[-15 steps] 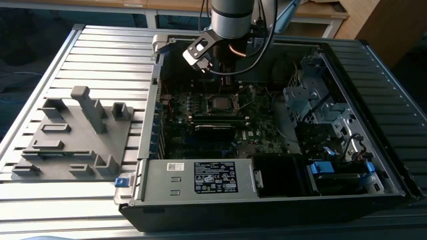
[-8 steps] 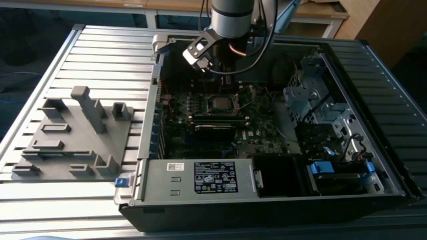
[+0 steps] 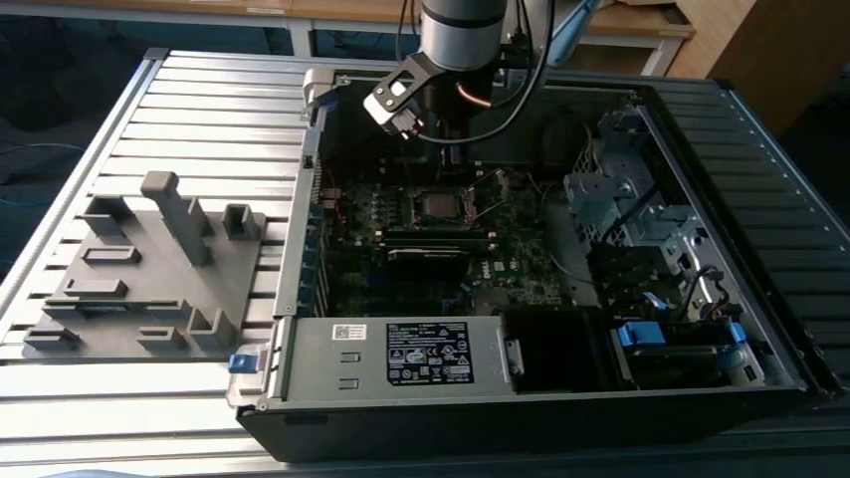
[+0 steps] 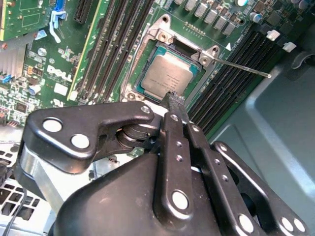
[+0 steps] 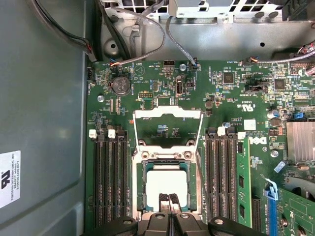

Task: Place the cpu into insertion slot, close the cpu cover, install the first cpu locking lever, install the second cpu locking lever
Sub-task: 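Close the cpu cover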

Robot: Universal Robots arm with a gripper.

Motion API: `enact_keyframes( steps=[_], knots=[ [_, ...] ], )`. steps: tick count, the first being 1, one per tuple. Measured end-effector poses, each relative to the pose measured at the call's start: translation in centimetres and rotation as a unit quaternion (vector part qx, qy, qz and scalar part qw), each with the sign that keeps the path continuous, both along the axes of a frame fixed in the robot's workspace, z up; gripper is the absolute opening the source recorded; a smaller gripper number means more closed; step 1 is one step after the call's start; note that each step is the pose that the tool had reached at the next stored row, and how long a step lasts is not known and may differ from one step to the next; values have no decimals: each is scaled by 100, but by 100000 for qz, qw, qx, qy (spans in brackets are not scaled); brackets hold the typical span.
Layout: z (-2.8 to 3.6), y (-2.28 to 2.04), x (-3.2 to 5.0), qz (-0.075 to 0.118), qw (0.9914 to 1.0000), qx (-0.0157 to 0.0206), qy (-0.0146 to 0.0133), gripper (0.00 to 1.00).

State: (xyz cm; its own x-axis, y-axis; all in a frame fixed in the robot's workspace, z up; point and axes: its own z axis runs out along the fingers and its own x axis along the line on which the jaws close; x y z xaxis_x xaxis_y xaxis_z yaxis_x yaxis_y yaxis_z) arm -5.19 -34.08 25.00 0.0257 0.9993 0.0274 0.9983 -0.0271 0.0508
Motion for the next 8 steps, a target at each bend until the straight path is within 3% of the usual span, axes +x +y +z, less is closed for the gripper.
enact_keyframes(
  steps=[8],
  knots=[
    [31,0,0,0,100000,-4,2,11]
  ],
)
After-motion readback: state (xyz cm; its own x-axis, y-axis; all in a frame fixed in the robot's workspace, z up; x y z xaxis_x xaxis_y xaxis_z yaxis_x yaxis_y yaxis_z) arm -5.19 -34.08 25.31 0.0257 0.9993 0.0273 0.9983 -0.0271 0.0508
